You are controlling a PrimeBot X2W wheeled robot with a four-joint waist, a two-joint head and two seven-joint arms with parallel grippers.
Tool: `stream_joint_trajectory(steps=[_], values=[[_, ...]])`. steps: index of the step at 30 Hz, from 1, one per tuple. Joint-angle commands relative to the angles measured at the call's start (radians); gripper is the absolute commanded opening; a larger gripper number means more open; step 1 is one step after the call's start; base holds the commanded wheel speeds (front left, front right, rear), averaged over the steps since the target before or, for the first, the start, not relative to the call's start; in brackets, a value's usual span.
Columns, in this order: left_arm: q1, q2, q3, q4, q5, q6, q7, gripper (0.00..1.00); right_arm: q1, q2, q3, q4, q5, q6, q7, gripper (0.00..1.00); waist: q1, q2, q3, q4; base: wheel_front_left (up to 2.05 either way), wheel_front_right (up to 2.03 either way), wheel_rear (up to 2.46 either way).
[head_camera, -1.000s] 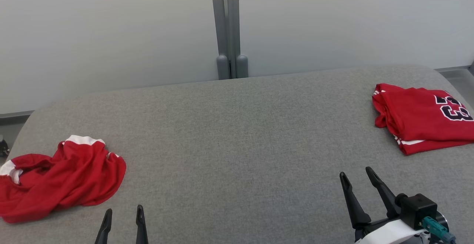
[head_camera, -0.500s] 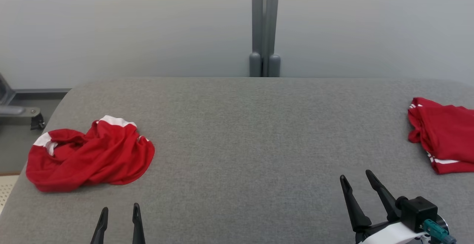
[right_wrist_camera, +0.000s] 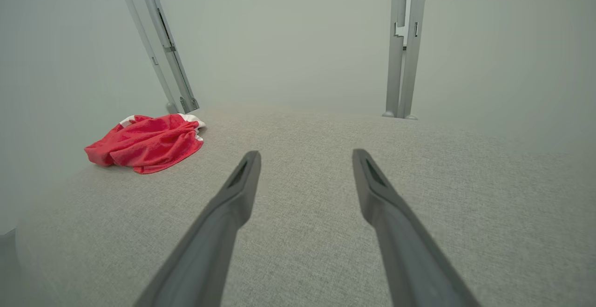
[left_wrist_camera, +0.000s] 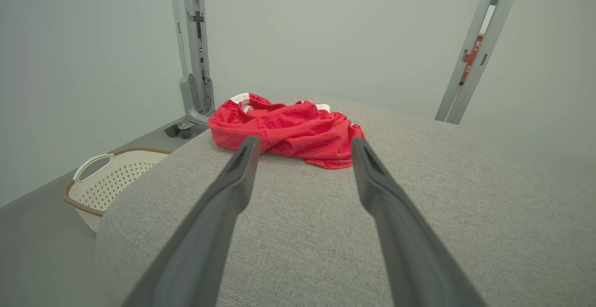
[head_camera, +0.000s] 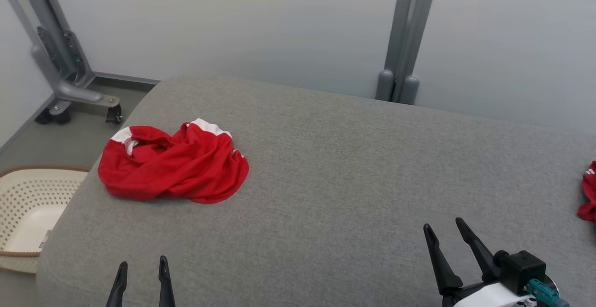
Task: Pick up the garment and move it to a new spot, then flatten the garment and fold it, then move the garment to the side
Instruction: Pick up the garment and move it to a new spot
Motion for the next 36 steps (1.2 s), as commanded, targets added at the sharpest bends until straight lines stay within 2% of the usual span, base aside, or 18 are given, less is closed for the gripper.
stream_joint_trajectory(steps=[1, 10, 14, 19, 23, 25, 32, 36], values=[[0.012, 0.002, 0.006, -0.003, 0.004, -0.004, 0.0, 1.0, 0.004, 0.002, 0.001, 0.001, 0.001, -0.002, -0.002, 1.0, 0.0, 0.0, 0.009, 0.044, 0.0, 0.0, 0.0], [-0.008, 0.002, 0.027, -0.021, -0.006, -0.013, 0.0, 1.0, -0.009, 0.006, 0.001, -0.004, -0.006, -0.002, -0.002, 1.0, 0.0, 0.0, 0.042, 0.07, 0.0, 0.0, 0.0], [-0.068, 0.002, 0.042, -0.029, 0.004, -0.035, 0.0, 1.0, -0.022, -0.011, -0.001, -0.007, -0.007, -0.002, -0.002, 1.0, 0.0, 0.0, 0.08, 0.068, 0.0, 0.0, 0.0], [-0.226, 0.01, 0.051, -0.009, 0.026, -0.077, 0.0, 1.0, -0.076, -0.059, 0.014, -0.014, -0.02, -0.002, -0.002, 1.0, 0.0, 0.0, 0.193, 0.045, 0.0, 0.0, 0.0], [-0.407, 0.056, 0.048, 0.043, 0.046, -0.094, 0.005, 1.0, -0.129, -0.109, 0.016, -0.028, -0.026, -0.002, -0.002, 1.0, 0.0, 0.0, 0.294, 0.022, 0.0, 0.0, 0.0], [-0.511, 0.087, 0.048, 0.078, 0.053, -0.098, 0.041, 1.0, -0.158, -0.137, 0.008, -0.039, -0.03, -0.002, -0.002, 1.0, 0.0, 0.0, 0.346, 0.012, 0.0, 0.0, 0.0], [-0.864, 0.2, 0.022, 0.264, 0.031, -0.124, 0.271, 1.0, -0.246, -0.217, 0.002, -0.068, -0.037, -0.002, -0.002, 1.0, 0.0, 0.0, 0.497, -0.033, 0.0, 0.0, 0.0], [-1.02, 0.236, 0.015, 0.416, 0.015, -0.13, 0.362, 1.0, -0.279, -0.241, -0.004, -0.081, -0.041, -0.002, -0.002, 1.0, 0.0, 0.0, 0.547, -0.057, 0.0, 0.0, 0.0]])
